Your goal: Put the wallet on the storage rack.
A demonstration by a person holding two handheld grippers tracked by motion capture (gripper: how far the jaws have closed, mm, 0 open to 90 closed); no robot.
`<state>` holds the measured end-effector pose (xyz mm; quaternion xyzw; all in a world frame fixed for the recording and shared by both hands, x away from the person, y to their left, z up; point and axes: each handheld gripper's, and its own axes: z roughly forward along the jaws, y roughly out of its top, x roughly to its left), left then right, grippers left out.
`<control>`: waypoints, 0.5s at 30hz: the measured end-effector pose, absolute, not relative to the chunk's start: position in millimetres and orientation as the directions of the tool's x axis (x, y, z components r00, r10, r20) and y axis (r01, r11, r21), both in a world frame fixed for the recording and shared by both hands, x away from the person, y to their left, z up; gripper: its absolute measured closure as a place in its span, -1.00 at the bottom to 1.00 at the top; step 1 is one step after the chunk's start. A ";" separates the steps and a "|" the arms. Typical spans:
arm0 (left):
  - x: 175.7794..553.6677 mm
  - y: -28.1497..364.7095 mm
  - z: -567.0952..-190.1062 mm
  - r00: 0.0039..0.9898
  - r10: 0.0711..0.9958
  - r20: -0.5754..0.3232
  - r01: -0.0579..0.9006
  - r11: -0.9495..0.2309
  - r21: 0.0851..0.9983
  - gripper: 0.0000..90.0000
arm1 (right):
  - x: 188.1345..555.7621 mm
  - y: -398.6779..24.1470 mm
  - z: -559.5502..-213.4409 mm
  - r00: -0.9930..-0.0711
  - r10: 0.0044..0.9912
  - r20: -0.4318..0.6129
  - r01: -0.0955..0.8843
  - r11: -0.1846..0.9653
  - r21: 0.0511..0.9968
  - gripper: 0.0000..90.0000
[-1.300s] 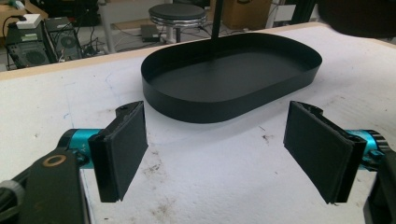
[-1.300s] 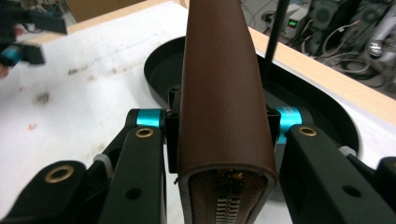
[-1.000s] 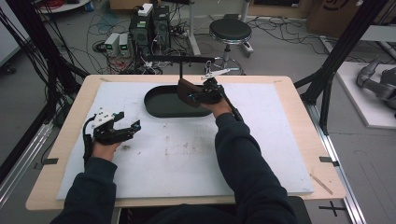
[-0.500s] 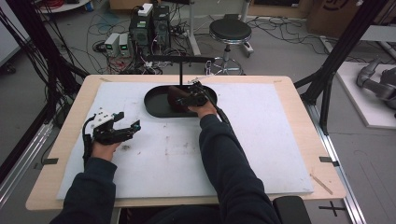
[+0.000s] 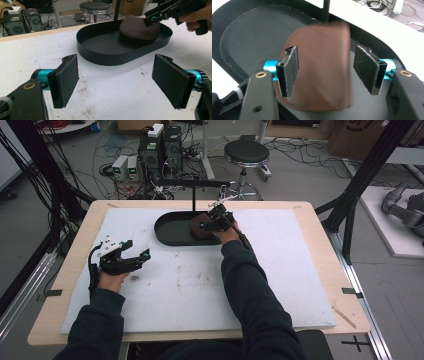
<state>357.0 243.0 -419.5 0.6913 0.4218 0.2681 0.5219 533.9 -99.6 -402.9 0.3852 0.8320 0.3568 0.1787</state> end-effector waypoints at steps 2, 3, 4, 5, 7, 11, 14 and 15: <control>356.9 243.1 -419.5 0.500 0.863 -0.070 0.303 -0.099 0.948 -0.52 | 533.6 -107.1 -397.7 -0.633 0.774 -0.016 0.512 0.435 0.741 -0.23; 357.0 243.2 -419.5 0.501 0.863 -0.071 0.304 -0.099 0.947 -0.52 | 532.7 -110.4 -394.7 -0.631 0.776 -0.016 0.509 0.429 0.746 -0.24; 357.2 243.3 -419.6 0.502 0.862 -0.073 0.304 -0.097 0.948 -0.52 | 531.6 -113.9 -391.4 -0.637 0.771 -0.020 0.501 0.433 0.750 -0.25; 357.1 243.3 -419.7 0.500 0.863 -0.075 0.305 -0.094 0.948 -0.52 | 529.7 -117.0 -388.0 -0.640 0.768 -0.023 0.493 0.433 0.755 -0.27; 357.1 243.3 -419.7 0.501 0.862 -0.079 0.305 -0.090 0.948 -0.52 | 523.0 -126.1 -380.5 -0.659 0.751 -0.043 0.458 0.445 0.770 -0.29; 357.3 243.2 -419.5 0.500 0.862 -0.084 0.300 -0.082 0.950 -0.53 | 504.9 -149.0 -371.7 -0.677 0.732 -0.078 0.398 0.452 0.798 -0.36; 357.3 243.0 -419.5 0.507 0.858 -0.081 0.294 -0.084 0.952 -0.55 | 491.9 -171.5 -369.0 -0.677 0.733 -0.068 0.420 0.460 0.782 -0.49; 357.0 242.7 -419.2 0.505 0.859 -0.080 0.290 -0.081 0.954 -0.56 | 485.7 -180.1 -368.6 -0.678 0.731 -0.077 0.400 0.455 0.795 -0.48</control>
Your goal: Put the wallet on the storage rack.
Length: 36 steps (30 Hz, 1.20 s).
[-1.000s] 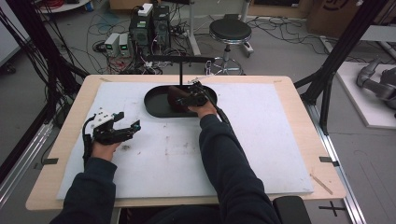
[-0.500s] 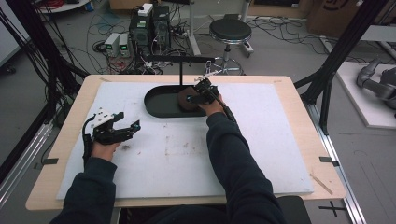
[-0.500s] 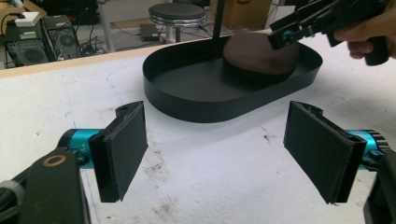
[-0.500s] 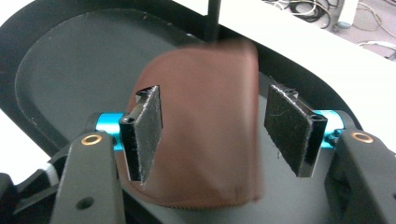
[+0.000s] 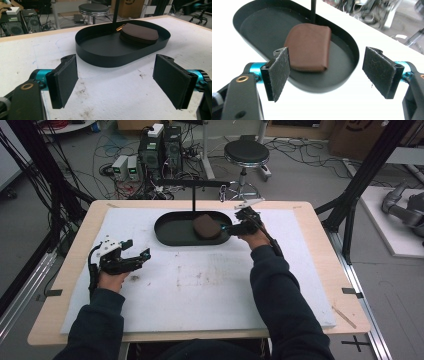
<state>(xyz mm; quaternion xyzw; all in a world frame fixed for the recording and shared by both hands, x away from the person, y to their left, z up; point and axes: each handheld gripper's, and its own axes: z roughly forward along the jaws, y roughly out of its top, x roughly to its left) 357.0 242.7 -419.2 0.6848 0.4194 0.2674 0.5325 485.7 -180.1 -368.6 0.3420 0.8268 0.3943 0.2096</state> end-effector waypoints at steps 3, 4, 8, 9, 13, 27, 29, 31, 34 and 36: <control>356.5 243.0 -417.6 0.510 0.857 -0.079 0.275 -0.075 0.959 -0.58 | 470.7 -203.9 -364.2 -0.682 0.729 -0.066 0.423 0.466 0.777 -0.56; 356.4 243.1 -417.1 0.514 0.855 -0.077 0.272 -0.077 0.959 -0.58 | 464.4 -212.2 -363.1 -0.682 0.728 -0.066 0.408 0.454 0.792 -0.56; 355.0 243.5 -415.8 0.520 0.851 -0.078 0.274 -0.080 0.959 -0.58 | 436.4 -245.0 -359.7 -0.661 0.745 -0.093 0.359 0.423 0.832 -0.56; 354.7 243.5 -415.5 0.521 0.850 -0.077 0.274 -0.081 0.958 -0.58 | 429.9 -252.6 -358.6 -0.648 0.757 -0.084 0.373 0.411 0.832 -0.55; 354.0 241.9 -415.0 0.523 0.849 -0.076 0.276 -0.085 0.957 -0.58 | 397.4 -279.1 -359.6 -0.608 0.787 -0.106 0.330 0.372 0.868 -0.55; 356.4 237.8 -411.4 0.514 0.855 -0.073 0.265 -0.078 0.961 -0.58 | 347.8 -321.5 -391.0 -0.547 0.828 -0.120 0.323 0.341 0.883 -0.56; 356.2 239.0 -410.9 0.515 0.854 -0.072 0.262 -0.077 0.962 -0.58 | 348.4 -322.0 -392.5 -0.542 0.833 -0.111 0.335 0.335 0.881 -0.56; 355.3 238.9 -410.2 0.513 0.855 -0.072 0.260 -0.075 0.963 -0.58 | 347.7 -322.1 -393.6 -0.542 0.832 -0.116 0.335 0.342 0.878 -0.56; 354.7 237.9 -409.9 0.516 0.854 -0.070 0.259 -0.078 0.963 -0.58 | 346.1 -323.0 -394.4 -0.542 0.832 -0.120 0.334 0.344 0.877 -0.55; 354.6 237.7 -410.0 0.517 0.853 -0.069 0.262 -0.081 0.962 -0.58 | 346.0 -323.7 -395.3 -0.537 0.834 -0.124 0.336 0.347 0.876 -0.56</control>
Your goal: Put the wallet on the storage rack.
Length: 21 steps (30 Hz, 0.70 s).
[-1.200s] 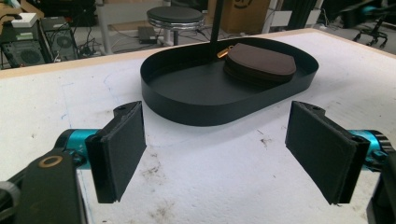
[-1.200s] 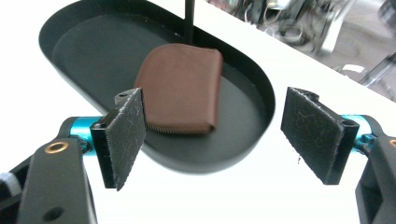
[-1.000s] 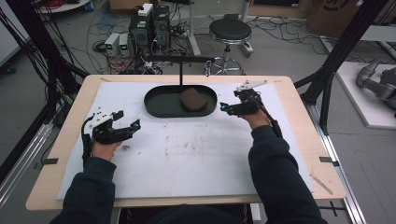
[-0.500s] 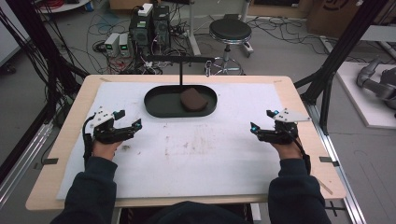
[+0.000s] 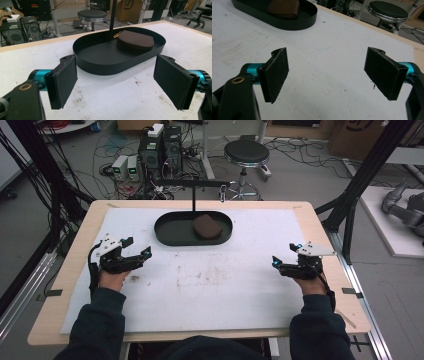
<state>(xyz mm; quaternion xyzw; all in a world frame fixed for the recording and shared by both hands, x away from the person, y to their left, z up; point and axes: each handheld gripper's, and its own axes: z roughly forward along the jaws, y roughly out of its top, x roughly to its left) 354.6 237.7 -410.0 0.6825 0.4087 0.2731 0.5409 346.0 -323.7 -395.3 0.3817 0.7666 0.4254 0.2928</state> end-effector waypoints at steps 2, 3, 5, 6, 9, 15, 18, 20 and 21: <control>353.9 237.9 -409.9 0.517 0.853 -0.066 0.261 -0.084 0.962 -0.58 | 346.4 -324.2 -396.8 -0.532 0.837 -0.130 0.342 0.353 0.871 -0.56; 353.6 238.0 -410.1 0.518 0.853 -0.069 0.260 -0.081 0.962 -0.58 | 346.3 -324.2 -397.2 -0.530 0.838 -0.133 0.345 0.356 0.869 -0.55; 353.4 238.2 -410.4 0.517 0.853 -0.071 0.262 -0.079 0.962 -0.58 | 345.1 -323.7 -397.6 -0.531 0.836 -0.138 0.347 0.363 0.865 -0.55; 353.5 238.2 -410.6 0.518 0.853 -0.069 0.262 -0.081 0.962 -0.58 | 344.6 -323.4 -397.7 -0.531 0.836 -0.140 0.346 0.364 0.865 -0.56; 353.7 237.8 -410.9 0.521 0.851 -0.070 0.263 -0.083 0.961 -0.58 | 344.5 -323.9 -398.1 -0.529 0.836 -0.145 0.348 0.369 0.862 -0.56; 353.8 237.9 -411.6 0.521 0.851 -0.070 0.267 -0.085 0.960 -0.58 | 346.9 -325.3 -400.1 -0.525 0.838 -0.151 0.356 0.377 0.855 -0.56; 354.2 237.1 -412.1 0.522 0.850 -0.071 0.268 -0.084 0.960 -0.58 | 347.9 -325.5 -401.3 -0.523 0.839 -0.149 0.365 0.378 0.851 -0.55; 354.3 237.2 -412.2 0.521 0.851 -0.070 0.270 -0.087 0.959 -0.57 | 348.7 -326.2 -401.8 -0.523 0.839 -0.151 0.368 0.381 0.848 -0.55; 354.5 237.3 -412.3 0.521 0.851 -0.071 0.271 -0.086 0.959 -0.57 | 348.8 -326.5 -402.1 -0.521 0.840 -0.150 0.370 0.380 0.848 -0.55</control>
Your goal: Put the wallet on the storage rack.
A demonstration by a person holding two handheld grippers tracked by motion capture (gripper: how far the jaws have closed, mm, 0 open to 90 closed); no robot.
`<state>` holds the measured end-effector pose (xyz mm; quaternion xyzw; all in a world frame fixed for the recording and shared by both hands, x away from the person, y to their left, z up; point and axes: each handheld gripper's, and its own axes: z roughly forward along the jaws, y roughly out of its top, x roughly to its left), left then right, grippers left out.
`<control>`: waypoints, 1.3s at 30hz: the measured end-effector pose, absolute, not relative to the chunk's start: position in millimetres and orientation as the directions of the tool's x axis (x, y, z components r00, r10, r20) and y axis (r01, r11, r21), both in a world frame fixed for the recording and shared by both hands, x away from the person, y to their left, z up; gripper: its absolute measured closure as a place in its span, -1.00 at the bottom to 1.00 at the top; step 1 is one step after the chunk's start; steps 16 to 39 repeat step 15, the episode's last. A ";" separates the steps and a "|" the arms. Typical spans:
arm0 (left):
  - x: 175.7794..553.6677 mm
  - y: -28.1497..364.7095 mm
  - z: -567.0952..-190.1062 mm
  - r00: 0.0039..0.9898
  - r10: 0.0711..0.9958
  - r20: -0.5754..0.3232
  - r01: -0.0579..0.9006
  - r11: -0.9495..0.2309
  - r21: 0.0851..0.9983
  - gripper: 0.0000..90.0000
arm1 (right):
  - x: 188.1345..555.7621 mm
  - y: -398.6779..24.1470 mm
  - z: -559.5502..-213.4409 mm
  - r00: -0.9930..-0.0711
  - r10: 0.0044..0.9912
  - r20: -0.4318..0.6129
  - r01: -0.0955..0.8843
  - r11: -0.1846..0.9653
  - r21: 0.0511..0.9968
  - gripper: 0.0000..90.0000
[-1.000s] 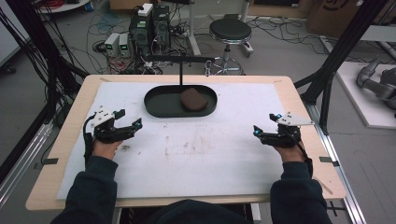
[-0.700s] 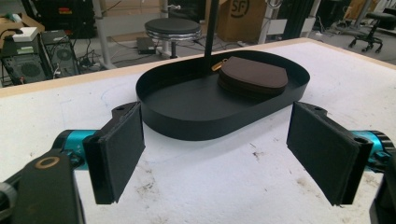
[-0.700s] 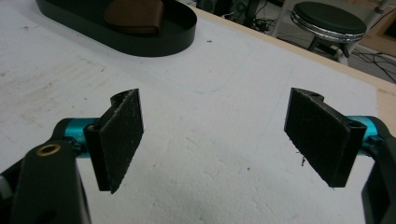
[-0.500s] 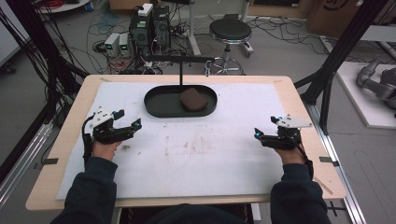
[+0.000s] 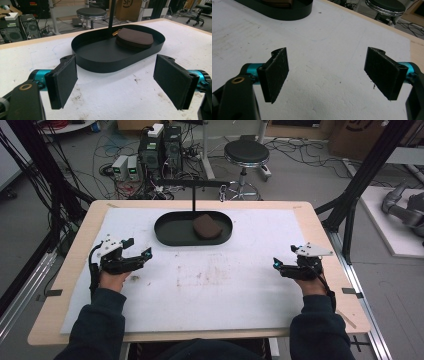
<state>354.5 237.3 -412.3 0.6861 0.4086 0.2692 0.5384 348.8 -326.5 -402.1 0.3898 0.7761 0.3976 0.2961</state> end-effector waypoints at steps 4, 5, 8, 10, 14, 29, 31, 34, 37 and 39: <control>355.4 237.0 -413.0 0.521 0.850 -0.072 0.274 -0.086 0.958 -0.57 | 349.4 -328.1 -402.7 -0.518 0.842 -0.149 0.372 0.379 0.847 -0.55; 355.7 236.8 -413.3 0.522 0.850 -0.072 0.274 -0.087 0.958 -0.57 | 349.4 -328.4 -402.8 -0.516 0.844 -0.147 0.375 0.378 0.846 -0.55; 356.1 236.0 -413.7 0.520 0.851 -0.072 0.276 -0.087 0.957 -0.57 | 349.6 -329.1 -403.1 -0.515 0.845 -0.145 0.378 0.376 0.846 -0.55; 356.1 235.9 -413.7 0.521 0.851 -0.071 0.276 -0.089 0.957 -0.57 | 349.6 -329.8 -403.0 -0.513 0.846 -0.145 0.378 0.375 0.847 -0.55; 355.9 235.7 -413.6 0.521 0.851 -0.071 0.275 -0.089 0.957 -0.57 | 349.1 -330.9 -402.4 -0.511 0.847 -0.144 0.374 0.371 0.850 -0.55; 355.9 235.7 -413.6 0.521 0.851 -0.070 0.275 -0.089 0.957 -0.57 | 349.2 -331.0 -402.3 -0.511 0.847 -0.144 0.373 0.370 0.851 -0.55; 355.9 235.7 -413.6 0.521 0.851 -0.070 0.275 -0.089 0.957 -0.57 | 349.2 -331.0 -402.3 -0.511 0.847 -0.144 0.373 0.370 0.851 -0.55; 355.9 235.7 -413.6 0.521 0.851 -0.070 0.275 -0.089 0.957 -0.57 | 349.2 -331.0 -402.3 -0.511 0.847 -0.144 0.373 0.370 0.851 -0.55; 355.9 235.7 -413.6 0.521 0.851 -0.070 0.275 -0.089 0.957 -0.57 | 349.2 -331.0 -402.3 -0.511 0.847 -0.144 0.373 0.370 0.851 -0.55; 355.9 235.7 -413.6 0.521 0.851 -0.070 0.275 -0.089 0.957 -0.57 | 349.2 -331.0 -402.3 -0.511 0.847 -0.144 0.373 0.370 0.851 -0.55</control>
